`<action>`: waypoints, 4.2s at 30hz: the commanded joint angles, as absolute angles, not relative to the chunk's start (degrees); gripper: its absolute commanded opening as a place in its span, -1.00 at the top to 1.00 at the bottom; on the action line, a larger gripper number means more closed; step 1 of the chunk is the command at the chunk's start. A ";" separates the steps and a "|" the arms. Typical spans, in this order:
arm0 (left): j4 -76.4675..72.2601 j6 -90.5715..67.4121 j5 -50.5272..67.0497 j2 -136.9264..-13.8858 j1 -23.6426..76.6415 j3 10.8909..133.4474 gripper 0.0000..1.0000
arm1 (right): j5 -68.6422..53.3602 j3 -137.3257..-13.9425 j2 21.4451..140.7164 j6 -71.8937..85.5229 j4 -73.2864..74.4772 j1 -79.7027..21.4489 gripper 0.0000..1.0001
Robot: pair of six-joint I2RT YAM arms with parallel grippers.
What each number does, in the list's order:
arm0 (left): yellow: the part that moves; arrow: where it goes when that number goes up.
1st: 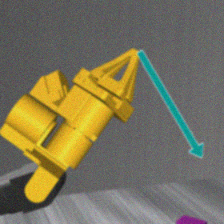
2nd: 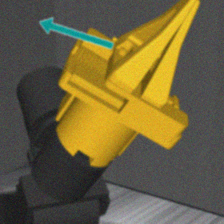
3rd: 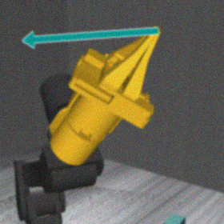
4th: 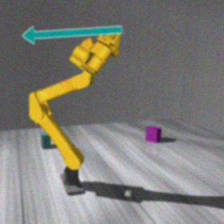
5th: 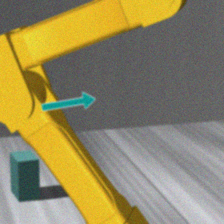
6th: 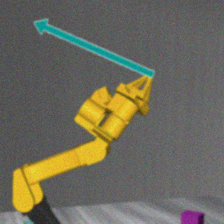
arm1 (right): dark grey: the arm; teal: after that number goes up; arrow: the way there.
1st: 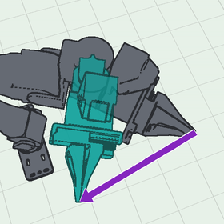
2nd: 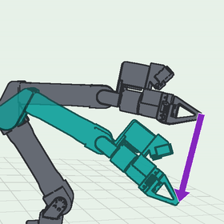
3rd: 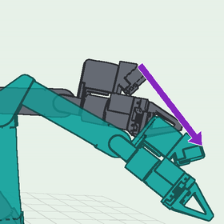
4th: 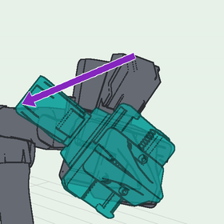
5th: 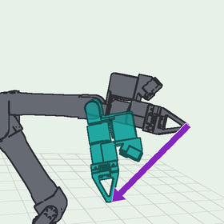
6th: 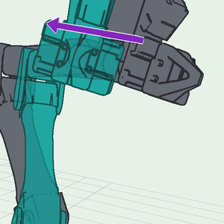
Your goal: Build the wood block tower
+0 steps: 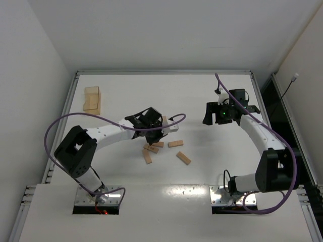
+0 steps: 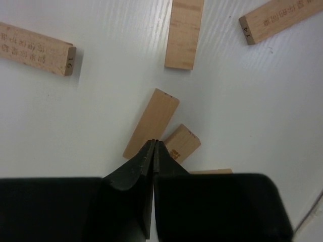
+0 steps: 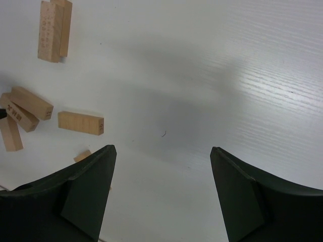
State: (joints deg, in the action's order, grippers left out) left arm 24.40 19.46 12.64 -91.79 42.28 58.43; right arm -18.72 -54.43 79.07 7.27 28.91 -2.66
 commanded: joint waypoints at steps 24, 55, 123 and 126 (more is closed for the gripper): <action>14.85 24.52 17.58 -106.16 38.33 68.02 0.56 | -19.34 -57.04 79.54 6.24 27.51 -2.29 -0.45; 15.91 23.99 22.84 -104.69 34.89 67.59 1.00 | -18.81 -57.04 80.60 6.24 27.51 -2.29 -0.45; 17.59 -10.87 34.83 -87.72 -7.65 60.12 -0.54 | -2.43 -78.48 101.26 3.95 43.42 -40.52 1.00; 16.27 -14.92 27.61 -84.30 -6.16 58.37 -0.65 | 3.06 -81.11 103.00 13.32 46.23 -40.00 1.00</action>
State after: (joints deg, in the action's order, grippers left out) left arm 19.64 -9.82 34.33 -88.44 -7.64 59.59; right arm -4.80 -77.87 102.61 -6.57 44.38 -40.25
